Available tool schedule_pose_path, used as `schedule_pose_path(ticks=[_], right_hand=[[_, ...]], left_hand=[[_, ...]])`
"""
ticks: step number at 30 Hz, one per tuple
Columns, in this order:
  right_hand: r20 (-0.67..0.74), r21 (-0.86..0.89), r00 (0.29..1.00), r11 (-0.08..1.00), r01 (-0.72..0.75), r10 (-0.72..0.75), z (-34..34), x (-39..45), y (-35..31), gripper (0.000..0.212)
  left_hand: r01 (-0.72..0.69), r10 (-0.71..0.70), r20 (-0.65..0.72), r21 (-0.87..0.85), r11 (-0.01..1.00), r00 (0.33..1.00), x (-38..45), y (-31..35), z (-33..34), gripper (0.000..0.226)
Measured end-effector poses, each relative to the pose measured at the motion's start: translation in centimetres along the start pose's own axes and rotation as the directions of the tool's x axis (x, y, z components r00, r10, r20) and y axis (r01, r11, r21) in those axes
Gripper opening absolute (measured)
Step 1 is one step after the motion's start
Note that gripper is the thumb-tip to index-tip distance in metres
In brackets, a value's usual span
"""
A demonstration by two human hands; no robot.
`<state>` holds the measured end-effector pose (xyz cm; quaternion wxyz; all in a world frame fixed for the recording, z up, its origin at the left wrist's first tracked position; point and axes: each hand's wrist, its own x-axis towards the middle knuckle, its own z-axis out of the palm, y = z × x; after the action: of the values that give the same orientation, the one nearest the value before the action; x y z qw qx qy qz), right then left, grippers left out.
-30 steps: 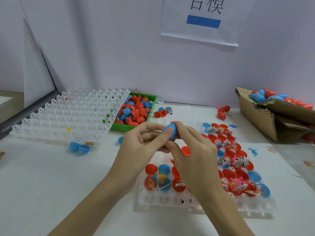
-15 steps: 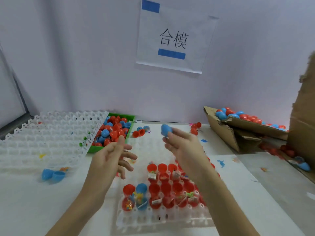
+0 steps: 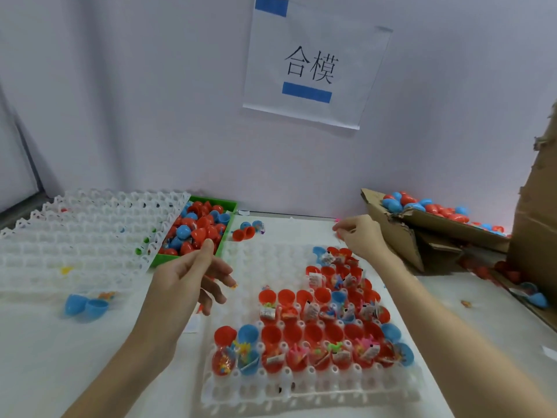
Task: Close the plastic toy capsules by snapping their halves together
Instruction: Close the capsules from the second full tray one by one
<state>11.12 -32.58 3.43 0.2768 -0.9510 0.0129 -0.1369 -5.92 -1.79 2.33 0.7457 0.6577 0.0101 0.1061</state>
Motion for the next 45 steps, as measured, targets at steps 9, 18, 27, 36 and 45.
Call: schedule_pose_path(ticks=[9, 18, 27, 36, 45], right_hand=[[0.398, -0.164, 0.911, 0.968, 0.191, -0.113, 1.1, 2.0, -1.0, 0.014], [0.298, -0.093, 0.952, 0.991, 0.1, -0.068, -1.9, 0.2, -3.9, 0.022], [0.324, 0.255, 0.943, 0.967, -0.01, -0.076, 2.0, -11.7, -7.7, 0.014], [0.034, 0.552, 0.991, 0.829, 0.09, -0.131, 3.1, -15.6, -8.2, 0.008], [-0.045, 0.649, 0.95, 0.714, 0.263, -0.309, 2.9, -16.5, -9.2, 0.011]], left_hand=[[0.007, -0.007, 0.024, 0.007, 1.0, 1.0, 0.3, -0.7, -0.1, 0.047], [-0.142, 0.119, 0.112, 0.228, 0.963, 0.987, -0.1, -0.9, 0.1, 0.006], [-0.388, 0.226, 0.374, 0.444, 0.808, 0.899, -1.0, -1.9, 0.9, 0.032], [-0.266, 0.204, 0.216, 0.312, 0.912, 0.955, -0.7, -2.0, 1.0, 0.016], [-0.31, 0.241, 0.221, 0.379, 0.872, 0.945, -0.6, -1.7, 0.8, 0.021]])
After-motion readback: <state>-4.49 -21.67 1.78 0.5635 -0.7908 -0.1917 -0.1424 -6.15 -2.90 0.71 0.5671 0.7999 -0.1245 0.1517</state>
